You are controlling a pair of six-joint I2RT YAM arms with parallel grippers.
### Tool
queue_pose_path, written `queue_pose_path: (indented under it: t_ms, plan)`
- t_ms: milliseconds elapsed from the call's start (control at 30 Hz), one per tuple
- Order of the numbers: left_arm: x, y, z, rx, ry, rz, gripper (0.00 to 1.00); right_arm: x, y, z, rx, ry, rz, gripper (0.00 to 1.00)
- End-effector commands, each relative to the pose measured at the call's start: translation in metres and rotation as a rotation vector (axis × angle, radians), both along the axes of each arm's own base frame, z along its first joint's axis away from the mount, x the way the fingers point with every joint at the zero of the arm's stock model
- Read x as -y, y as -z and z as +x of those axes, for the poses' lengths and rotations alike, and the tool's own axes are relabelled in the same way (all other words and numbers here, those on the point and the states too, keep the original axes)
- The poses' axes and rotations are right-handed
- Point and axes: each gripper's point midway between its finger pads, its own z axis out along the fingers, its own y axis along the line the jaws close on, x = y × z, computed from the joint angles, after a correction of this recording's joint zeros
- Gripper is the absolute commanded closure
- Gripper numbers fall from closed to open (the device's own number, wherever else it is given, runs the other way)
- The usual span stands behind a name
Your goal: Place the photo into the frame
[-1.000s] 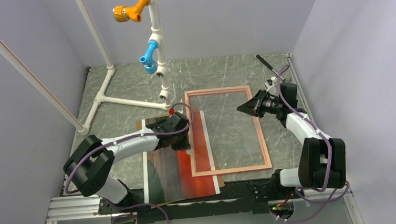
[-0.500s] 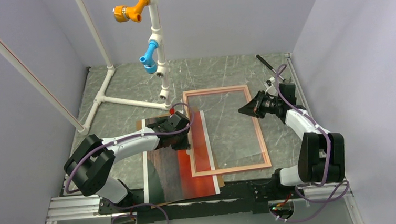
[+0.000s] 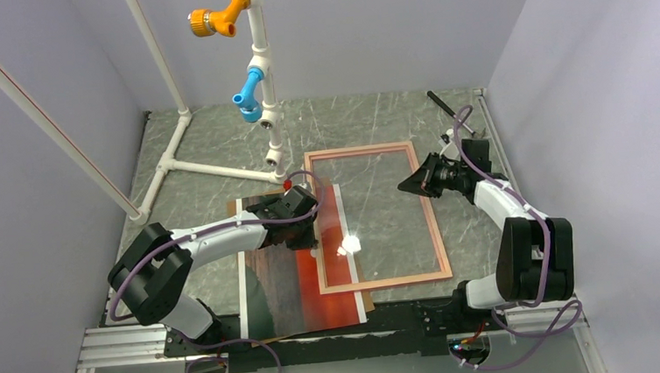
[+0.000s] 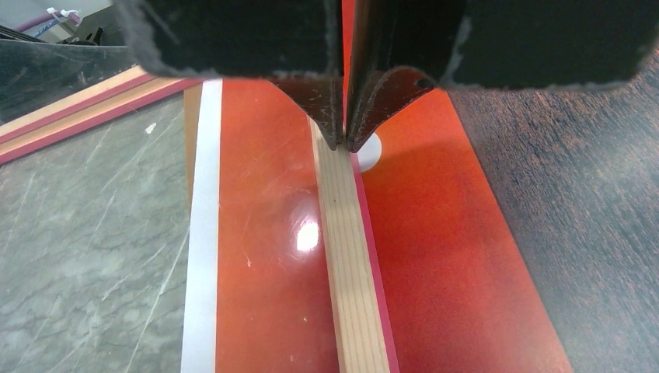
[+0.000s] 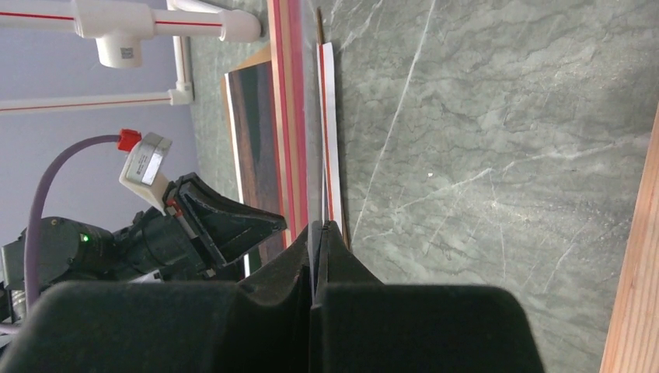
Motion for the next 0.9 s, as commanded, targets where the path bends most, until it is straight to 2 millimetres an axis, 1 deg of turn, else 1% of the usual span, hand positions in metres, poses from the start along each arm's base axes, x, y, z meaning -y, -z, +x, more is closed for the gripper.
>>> queue_pose_path:
  t_ms: [0,100,267,333,533,600,733,767,867]
  plan:
    - [-0.008,0.020,-0.011,-0.037,0.030,0.078,0.90,-0.012,0.003,-0.007,-0.007,-0.057,0.001,1.00]
    - [-0.008,0.020,-0.012,-0.039,0.031,0.079,0.90,-0.017,0.006,-0.008,-0.013,-0.069,-0.007,1.00]
    - [-0.008,0.021,-0.012,-0.039,0.031,0.084,0.90,-0.019,0.013,-0.007,-0.031,-0.066,-0.033,0.87]
    - [-0.008,0.021,-0.012,-0.041,0.030,0.085,0.90,-0.019,0.014,-0.007,-0.028,-0.067,-0.037,0.80]
    - [-0.006,0.021,-0.012,-0.039,0.036,0.090,0.90,-0.016,0.019,-0.005,-0.028,-0.058,-0.083,0.49]
    - [-0.006,0.021,-0.012,-0.039,0.037,0.092,0.90,-0.015,0.020,-0.005,-0.029,-0.057,-0.090,0.42]
    - [-0.006,0.021,-0.012,-0.039,0.036,0.096,0.90,-0.013,0.020,-0.004,-0.028,-0.051,-0.105,0.32]
    - [-0.006,0.021,-0.013,-0.038,0.037,0.097,0.90,-0.018,0.021,-0.006,-0.027,-0.067,-0.111,0.30]
    - [-0.007,0.020,-0.012,-0.037,0.036,0.102,0.90,-0.019,0.021,-0.006,-0.023,-0.067,-0.128,0.23]
